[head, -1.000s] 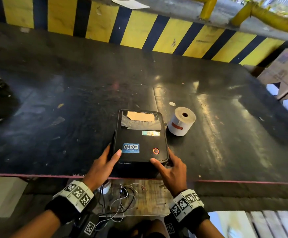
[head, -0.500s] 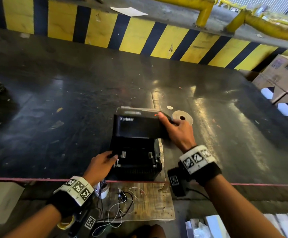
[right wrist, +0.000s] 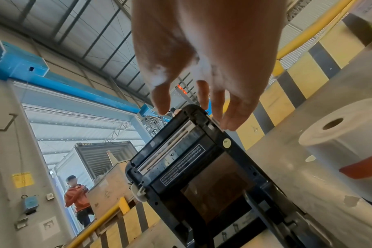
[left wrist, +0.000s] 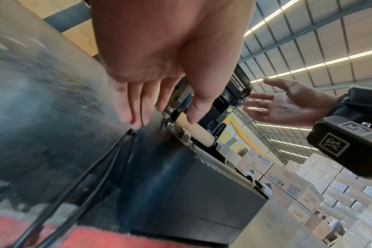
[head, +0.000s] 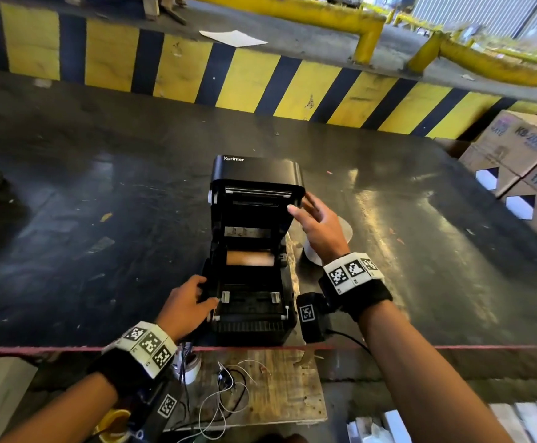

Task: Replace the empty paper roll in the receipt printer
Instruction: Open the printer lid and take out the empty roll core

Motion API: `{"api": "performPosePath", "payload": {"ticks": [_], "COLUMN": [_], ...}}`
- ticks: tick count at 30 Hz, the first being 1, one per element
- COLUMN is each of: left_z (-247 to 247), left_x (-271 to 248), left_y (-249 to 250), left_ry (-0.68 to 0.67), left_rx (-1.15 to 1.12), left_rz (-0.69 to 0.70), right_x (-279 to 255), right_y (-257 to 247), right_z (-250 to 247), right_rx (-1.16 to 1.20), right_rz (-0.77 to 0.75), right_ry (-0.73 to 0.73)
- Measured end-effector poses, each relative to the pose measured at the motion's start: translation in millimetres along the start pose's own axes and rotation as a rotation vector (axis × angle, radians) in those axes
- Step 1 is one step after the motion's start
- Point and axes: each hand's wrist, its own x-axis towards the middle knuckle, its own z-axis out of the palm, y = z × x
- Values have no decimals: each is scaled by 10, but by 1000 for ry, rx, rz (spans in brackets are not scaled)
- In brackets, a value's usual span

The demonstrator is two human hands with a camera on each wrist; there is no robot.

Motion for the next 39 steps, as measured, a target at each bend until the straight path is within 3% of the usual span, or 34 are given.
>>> {"api": "performPosePath", "payload": {"ticks": [3,9,12,15,20,24,27,31,35,39], "left_z": [-24,-52,-1,54,39,-60,-60,135,516,902], "left_x": [107,392,474,500,450,329,240,199,288,429], "left_y": [36,181,293,339,410,668,881,1075,1236,1467], "left_ry": [61,101,53,61,195,350,369,290,92,40], "left_rx": [24,134,275,285,171,10,-76,-167,-238,-230], "left_rz": [91,176,135,127,201,329,398,418,406,340], "right_x": [8,-29,-123,-259,-363,-406,-396,-333,-286,-267], "right_y": [-12,365,645,754,730,669,593,642,833,1075], "right_z": [-9,14,100,200,248,134,-64,-343,-708,-1228], "right_rx": [-50,-433,-835,-969,-687,-303,-139,71,104,153], "right_rz": [28,115,159,200,140,-42,-112,-84,-52,98], "right_ry": [-100,-91,-239,-383,-317,-74,55,159,207,256]}}
